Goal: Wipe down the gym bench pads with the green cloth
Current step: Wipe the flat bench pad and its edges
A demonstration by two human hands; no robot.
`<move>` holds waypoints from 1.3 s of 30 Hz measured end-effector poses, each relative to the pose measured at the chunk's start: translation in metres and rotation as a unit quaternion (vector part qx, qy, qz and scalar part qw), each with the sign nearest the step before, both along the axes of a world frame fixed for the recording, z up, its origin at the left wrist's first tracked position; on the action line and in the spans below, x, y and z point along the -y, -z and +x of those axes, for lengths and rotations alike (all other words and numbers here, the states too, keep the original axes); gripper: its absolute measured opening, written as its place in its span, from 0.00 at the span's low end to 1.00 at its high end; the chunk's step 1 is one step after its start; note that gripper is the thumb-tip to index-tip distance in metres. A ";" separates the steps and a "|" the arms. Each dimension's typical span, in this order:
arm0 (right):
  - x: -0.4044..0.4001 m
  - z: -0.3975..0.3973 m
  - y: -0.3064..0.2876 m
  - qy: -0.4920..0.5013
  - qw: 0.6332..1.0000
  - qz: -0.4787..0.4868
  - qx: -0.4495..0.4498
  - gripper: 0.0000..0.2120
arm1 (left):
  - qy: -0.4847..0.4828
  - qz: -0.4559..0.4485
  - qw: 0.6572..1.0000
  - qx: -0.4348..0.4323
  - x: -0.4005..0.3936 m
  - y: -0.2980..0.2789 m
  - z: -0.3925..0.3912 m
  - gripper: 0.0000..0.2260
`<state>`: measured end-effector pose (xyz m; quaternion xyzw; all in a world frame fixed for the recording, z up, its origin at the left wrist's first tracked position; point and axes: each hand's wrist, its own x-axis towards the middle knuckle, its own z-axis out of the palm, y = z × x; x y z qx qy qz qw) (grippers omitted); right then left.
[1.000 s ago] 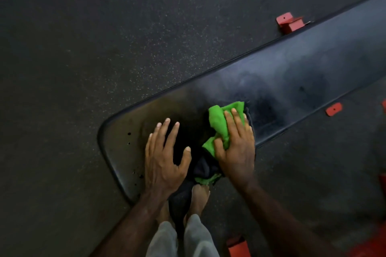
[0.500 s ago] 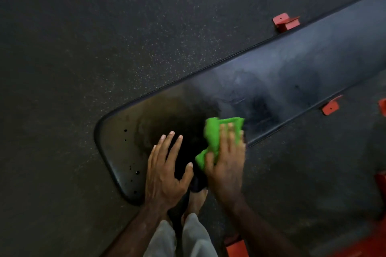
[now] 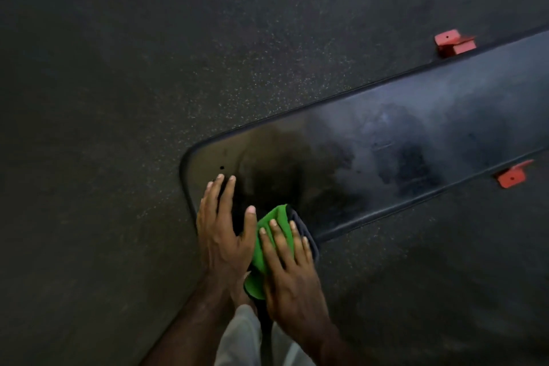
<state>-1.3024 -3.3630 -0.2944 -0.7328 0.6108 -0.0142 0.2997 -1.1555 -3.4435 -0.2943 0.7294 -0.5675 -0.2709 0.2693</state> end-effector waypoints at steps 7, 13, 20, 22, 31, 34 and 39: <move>0.054 -0.008 -0.001 0.015 0.998 -0.056 0.011 0.37 | -0.135 0.026 0.991 0.002 -0.003 0.013 0.037 0.28; 0.036 0.051 0.000 -0.117 0.992 -0.052 0.010 0.39 | -0.278 0.115 0.942 -0.150 -0.010 0.011 0.037 0.19; 0.088 0.035 0.000 0.151 0.985 -0.077 0.005 0.37 | -0.424 0.188 0.779 -0.422 -0.035 -0.002 0.046 0.14; 0.082 0.053 -0.003 0.050 0.996 -0.071 0.003 0.37 | -0.426 0.183 0.771 -0.437 -0.038 -0.005 0.042 0.14; 0.137 0.062 -0.003 0.018 0.996 -0.088 0.018 0.37 | -0.413 0.063 0.813 -0.406 -0.014 -0.007 0.036 0.18; 0.127 0.083 -0.002 -0.145 0.984 -0.099 0.011 0.37 | -0.411 0.029 0.833 -0.368 -0.008 -0.007 0.034 0.31; 0.198 0.061 0.006 -0.203 0.967 -0.148 0.035 0.37 | -0.432 -0.001 0.832 -0.348 0.002 -0.009 0.028 0.35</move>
